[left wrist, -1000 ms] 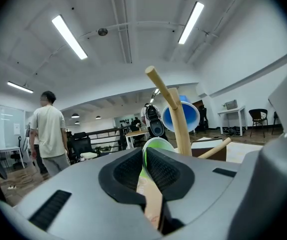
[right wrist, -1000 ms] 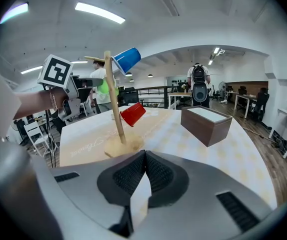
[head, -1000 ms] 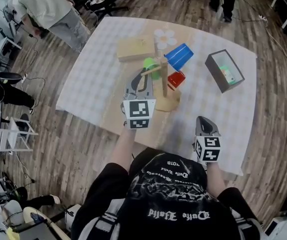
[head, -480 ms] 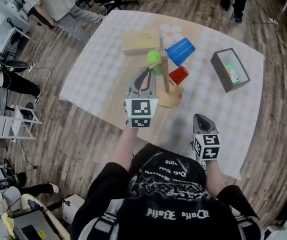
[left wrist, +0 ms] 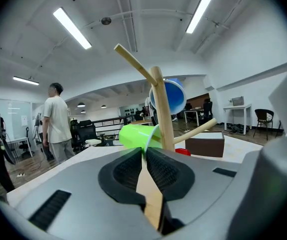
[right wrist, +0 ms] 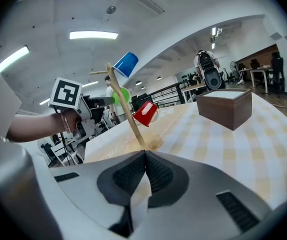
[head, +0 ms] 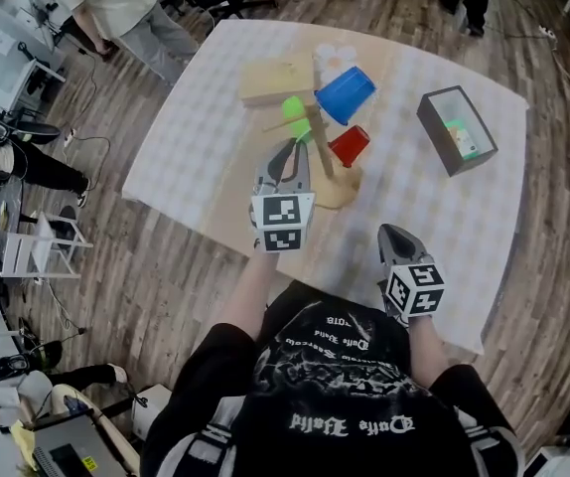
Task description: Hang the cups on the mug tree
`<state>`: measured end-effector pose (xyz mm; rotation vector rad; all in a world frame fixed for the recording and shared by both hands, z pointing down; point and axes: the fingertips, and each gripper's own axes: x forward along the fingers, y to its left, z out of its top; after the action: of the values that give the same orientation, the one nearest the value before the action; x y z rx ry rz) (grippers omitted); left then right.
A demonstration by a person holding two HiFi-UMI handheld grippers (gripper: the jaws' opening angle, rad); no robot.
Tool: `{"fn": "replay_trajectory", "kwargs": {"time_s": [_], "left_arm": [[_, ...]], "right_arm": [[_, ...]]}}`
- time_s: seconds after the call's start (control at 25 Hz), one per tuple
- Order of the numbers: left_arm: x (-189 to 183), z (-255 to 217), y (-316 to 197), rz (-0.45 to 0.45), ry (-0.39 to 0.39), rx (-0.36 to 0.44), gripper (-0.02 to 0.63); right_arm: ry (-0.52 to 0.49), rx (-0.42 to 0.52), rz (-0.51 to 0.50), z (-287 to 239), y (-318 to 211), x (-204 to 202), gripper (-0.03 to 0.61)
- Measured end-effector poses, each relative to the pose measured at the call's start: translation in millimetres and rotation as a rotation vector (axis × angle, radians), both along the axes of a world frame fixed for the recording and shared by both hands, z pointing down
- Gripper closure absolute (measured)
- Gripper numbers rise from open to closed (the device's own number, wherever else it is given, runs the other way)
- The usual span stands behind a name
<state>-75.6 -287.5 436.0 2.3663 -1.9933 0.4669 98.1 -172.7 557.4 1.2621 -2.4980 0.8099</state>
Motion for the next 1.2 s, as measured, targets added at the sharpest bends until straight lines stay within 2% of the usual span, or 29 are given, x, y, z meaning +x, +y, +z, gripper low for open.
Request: {"fn": "replay_trajectory", "kwargs": {"time_s": [0.28,0.4,0.48,0.6,0.72,0.8,1.0,1.12,1.2], "left_arm": [[15.2,14.8,-1.2,0.006,0.052,-0.094,0.575],[20.3,23.8,2.5,0.006,0.062,-0.134,0.574],[21.8,27.0,5.9,-0.002,0.099,-0.147,0.575],[16.3,32.4,17.1,-0.035,0.215,-0.166,0.574],[6.8,40.6,35.2,-0.061,0.345,-0.178,0.574],[6.2,45.9,49.6,-0.045,0.405,-0.179,0.574],[16.8,48.6,86.6,0.109,0.539,-0.173,0.575],[11.4,55.7,103.5,0.129,0.593,-0.190,0.575],[5.5,59.8,113.8,0.121,0.599,-0.192,0.575]], "right_arm": [[-0.159,0.042,-0.076,-16.9,10.0,-7.2,0.569],[-0.181,0.052,-0.097,-20.0,14.0,-8.3,0.569],[-0.185,0.057,-0.105,-21.1,13.9,-6.7,0.569],[-0.191,0.066,-0.107,-22.4,14.0,-3.8,0.569],[-0.183,0.085,-0.107,-25.7,12.3,-1.7,0.569],[-0.168,0.103,-0.107,-29.8,8.7,1.1,0.569],[-0.116,0.170,-0.078,-44.8,-6.3,5.9,0.569],[-0.041,0.239,-0.073,-55.1,-13.4,5.8,0.569],[0.000,0.283,-0.061,-63.7,-17.9,7.3,0.569]]}}
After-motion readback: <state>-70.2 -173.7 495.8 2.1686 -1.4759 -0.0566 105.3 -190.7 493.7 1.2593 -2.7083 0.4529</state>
